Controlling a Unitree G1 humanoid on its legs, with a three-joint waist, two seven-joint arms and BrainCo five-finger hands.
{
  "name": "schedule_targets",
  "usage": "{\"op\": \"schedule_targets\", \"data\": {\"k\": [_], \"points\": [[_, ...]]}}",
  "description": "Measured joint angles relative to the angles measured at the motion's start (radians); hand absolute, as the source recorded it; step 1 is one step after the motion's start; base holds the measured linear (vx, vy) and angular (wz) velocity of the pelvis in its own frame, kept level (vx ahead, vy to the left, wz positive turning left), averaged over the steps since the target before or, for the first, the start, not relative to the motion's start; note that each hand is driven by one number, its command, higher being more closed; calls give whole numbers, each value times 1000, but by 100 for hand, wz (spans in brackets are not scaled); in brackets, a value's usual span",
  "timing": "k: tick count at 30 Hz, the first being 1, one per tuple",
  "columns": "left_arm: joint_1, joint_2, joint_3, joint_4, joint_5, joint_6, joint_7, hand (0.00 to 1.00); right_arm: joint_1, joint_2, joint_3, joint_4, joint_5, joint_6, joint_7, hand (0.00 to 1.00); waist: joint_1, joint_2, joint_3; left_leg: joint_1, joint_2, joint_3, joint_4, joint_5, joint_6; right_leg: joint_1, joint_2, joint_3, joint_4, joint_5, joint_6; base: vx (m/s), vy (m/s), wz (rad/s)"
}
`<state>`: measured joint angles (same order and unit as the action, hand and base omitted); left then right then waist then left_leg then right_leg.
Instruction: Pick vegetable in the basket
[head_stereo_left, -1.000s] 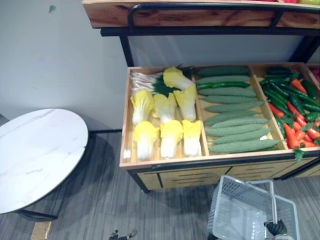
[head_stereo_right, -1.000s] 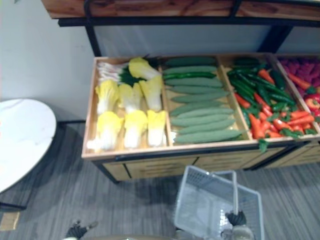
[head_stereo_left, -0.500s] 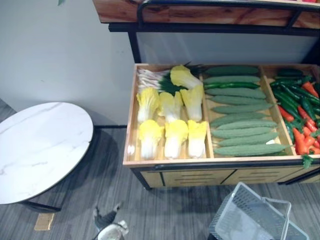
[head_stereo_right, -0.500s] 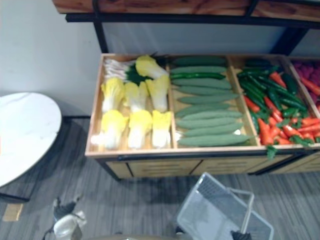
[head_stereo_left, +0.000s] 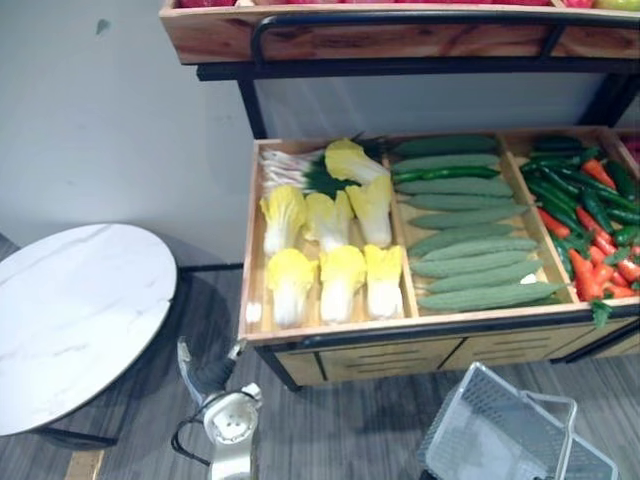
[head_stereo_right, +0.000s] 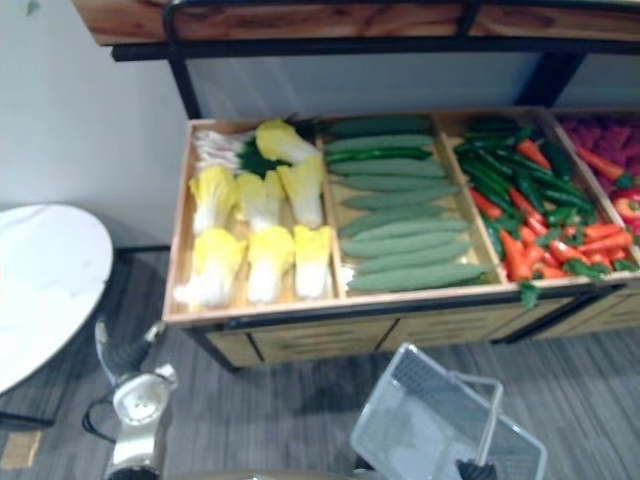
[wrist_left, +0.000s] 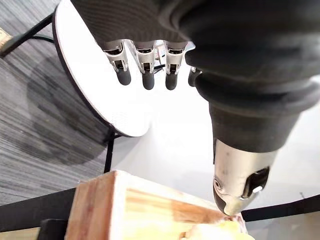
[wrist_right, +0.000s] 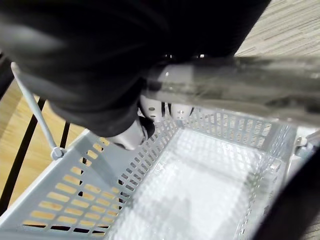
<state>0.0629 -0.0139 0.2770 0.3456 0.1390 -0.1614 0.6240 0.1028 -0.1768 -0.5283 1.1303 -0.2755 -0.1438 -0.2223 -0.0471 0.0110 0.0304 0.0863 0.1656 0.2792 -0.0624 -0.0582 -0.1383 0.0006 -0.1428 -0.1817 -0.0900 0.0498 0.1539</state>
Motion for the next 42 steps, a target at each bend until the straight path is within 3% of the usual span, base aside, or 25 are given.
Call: {"op": "schedule_targets", "data": {"k": [8, 21, 26, 42], "points": [[-67, 33, -5, 7, 4, 20, 44, 0, 7, -1, 39, -32, -1, 1, -8, 100, -31, 9, -6, -13, 3, 49, 20, -14, -1, -32, 6, 49, -11, 23, -4, -40, -22, -18], [-231, 75, -4, 208, 34, 65, 80, 0, -5, -3, 160, -101, -3, -11, -13, 100, -38, 5, 7, -47, 7, 113, 30, -17, -6, -103, 17, 111, -11, 40, -10, -22, -32, -14], [-247, 87, -5, 223, 34, 77, 97, 0, -31, -3, 197, -103, -3, -20, -16, 100, -59, 3, 23, -46, 8, 142, 31, -18, -7, -124, 16, 138, 3, 40, -10, -19, -30, -16], [-334, 109, 7, 361, 33, 86, 120, 0, -46, -5, 261, -135, -2, -43, -30, 100, -61, -6, 72, -53, 12, 189, 35, -21, -12, -186, 25, 194, 44, 39, -10, -43, -40, -10]]}}
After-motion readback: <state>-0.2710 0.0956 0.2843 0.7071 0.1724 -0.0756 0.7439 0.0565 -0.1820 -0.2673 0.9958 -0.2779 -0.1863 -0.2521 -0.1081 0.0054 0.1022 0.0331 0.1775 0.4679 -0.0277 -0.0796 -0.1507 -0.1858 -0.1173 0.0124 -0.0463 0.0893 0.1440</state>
